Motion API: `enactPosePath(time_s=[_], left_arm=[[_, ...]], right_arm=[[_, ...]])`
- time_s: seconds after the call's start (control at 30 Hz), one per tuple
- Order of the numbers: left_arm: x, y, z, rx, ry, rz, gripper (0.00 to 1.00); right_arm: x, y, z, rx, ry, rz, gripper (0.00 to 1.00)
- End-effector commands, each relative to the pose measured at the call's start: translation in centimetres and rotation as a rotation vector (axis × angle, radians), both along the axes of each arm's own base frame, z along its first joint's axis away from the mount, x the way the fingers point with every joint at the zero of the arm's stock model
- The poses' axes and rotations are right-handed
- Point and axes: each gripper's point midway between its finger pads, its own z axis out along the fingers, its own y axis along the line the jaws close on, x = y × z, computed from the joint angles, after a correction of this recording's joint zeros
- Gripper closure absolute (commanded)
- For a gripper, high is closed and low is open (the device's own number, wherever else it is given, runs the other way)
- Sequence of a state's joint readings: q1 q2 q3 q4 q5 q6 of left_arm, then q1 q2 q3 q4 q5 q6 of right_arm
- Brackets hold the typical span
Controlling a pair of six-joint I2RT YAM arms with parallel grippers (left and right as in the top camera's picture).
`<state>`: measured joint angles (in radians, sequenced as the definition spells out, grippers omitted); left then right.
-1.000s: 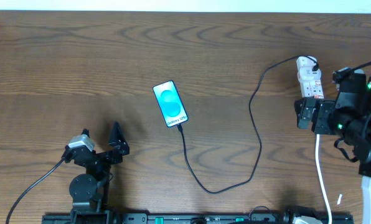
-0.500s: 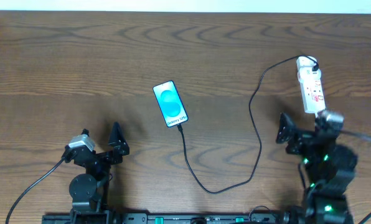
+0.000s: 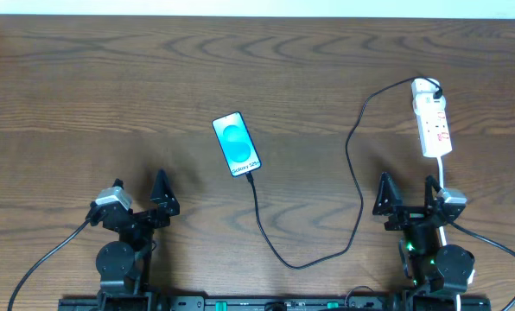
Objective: Plug charger to phone and switch on socket
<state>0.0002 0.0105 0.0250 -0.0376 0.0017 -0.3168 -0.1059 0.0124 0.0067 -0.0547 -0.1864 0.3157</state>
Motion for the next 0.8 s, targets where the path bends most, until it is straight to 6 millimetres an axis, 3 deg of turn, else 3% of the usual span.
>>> enactPosePath(time_s=[0.0, 0.17, 0.77], left_arm=[[-0.09, 0.32, -1.77, 0.01, 0.052, 0.015, 0.02], [-0.09, 0.32, -1.77, 0.01, 0.052, 0.015, 0.02], [-0.09, 0.32, -1.77, 0.01, 0.052, 0.015, 0.02]], right_arm=[[-0.07, 0.62, -0.01, -0.128, -0.013, 0.033, 0.01], [-0.07, 0.64, -0.06, -0.311, -0.029, 0.045, 0.01], [-0.07, 0.63, -0.02, -0.315, -0.031, 0.045, 0.01]])
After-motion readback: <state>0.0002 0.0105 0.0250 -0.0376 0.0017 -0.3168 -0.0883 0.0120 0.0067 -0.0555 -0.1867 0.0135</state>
